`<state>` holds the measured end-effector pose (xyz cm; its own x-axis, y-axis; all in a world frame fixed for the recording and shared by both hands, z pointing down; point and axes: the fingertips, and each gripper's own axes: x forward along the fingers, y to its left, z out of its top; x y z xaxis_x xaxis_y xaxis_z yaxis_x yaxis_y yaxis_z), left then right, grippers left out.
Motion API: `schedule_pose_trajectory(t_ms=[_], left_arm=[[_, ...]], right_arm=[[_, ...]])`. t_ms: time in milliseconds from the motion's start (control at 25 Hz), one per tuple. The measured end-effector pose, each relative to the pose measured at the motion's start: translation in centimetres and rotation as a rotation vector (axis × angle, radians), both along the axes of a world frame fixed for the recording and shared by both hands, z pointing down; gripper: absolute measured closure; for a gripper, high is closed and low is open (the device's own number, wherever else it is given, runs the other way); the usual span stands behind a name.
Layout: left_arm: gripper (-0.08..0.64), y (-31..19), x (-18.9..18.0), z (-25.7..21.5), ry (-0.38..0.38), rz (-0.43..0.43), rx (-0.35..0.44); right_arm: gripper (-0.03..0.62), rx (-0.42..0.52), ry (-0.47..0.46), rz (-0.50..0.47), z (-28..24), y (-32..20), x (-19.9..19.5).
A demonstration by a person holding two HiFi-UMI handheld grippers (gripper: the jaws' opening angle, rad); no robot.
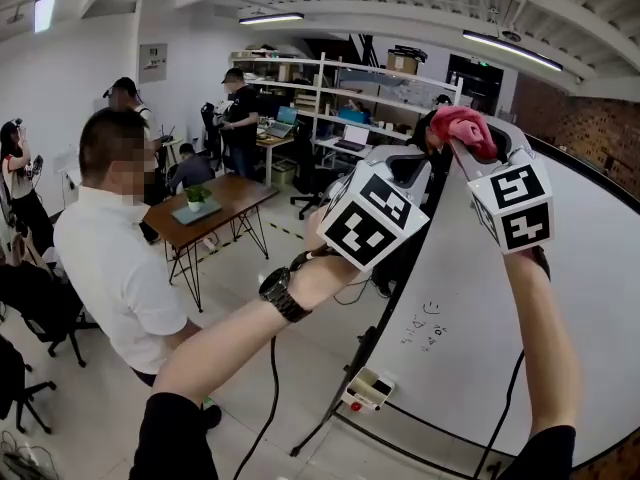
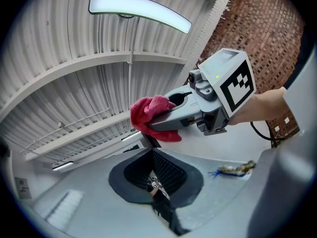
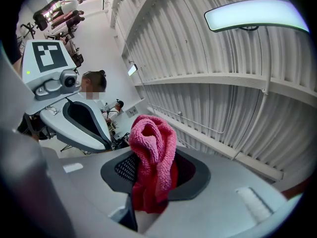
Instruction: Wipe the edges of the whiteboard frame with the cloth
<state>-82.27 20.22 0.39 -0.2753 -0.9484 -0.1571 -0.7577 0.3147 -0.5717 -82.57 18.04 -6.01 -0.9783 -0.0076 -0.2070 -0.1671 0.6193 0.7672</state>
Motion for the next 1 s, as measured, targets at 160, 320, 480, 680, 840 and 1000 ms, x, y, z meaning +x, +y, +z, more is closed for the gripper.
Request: schedule_pose_trajectory(t_ms=[160, 320, 480, 680, 840, 1000], left_arm=[[0.56, -0.5, -0.5, 1.2, 0.027, 0.01, -0.021], [0.56, -0.7, -1.2, 3.8, 0.057, 0.021, -0.053], [0.56, -0.3, -1.3, 5.6, 0.079, 0.037, -0.07], [0.56, -0.9, -2.0, 8.3, 0.115, 0.059, -0.106], [0.56, -1.5, -2.3, 10.8, 0.147, 0.076, -0.151], [0.56, -2.0, -2.3, 13.2, 0.194, 0.088, -0.188]], right_arm=[[0.46, -0.011, 0.029, 0.0, 1.4, -0.6, -0.5], [0.46, -0.027, 0.058, 0.012, 4.1, -0.8, -1.4], [0.459, -0.063, 0.086, 0.011, 6.3, 0.1, -1.5], [0.459, -0.103, 0.104, 0.019, 9.5, -0.1, -2.1], [0.459, -0.116, 0.126, 0.03, 11.5, 0.2, -2.2], [0.459, -0.123, 0.151, 0.034, 13.4, 0.1, -2.0]])
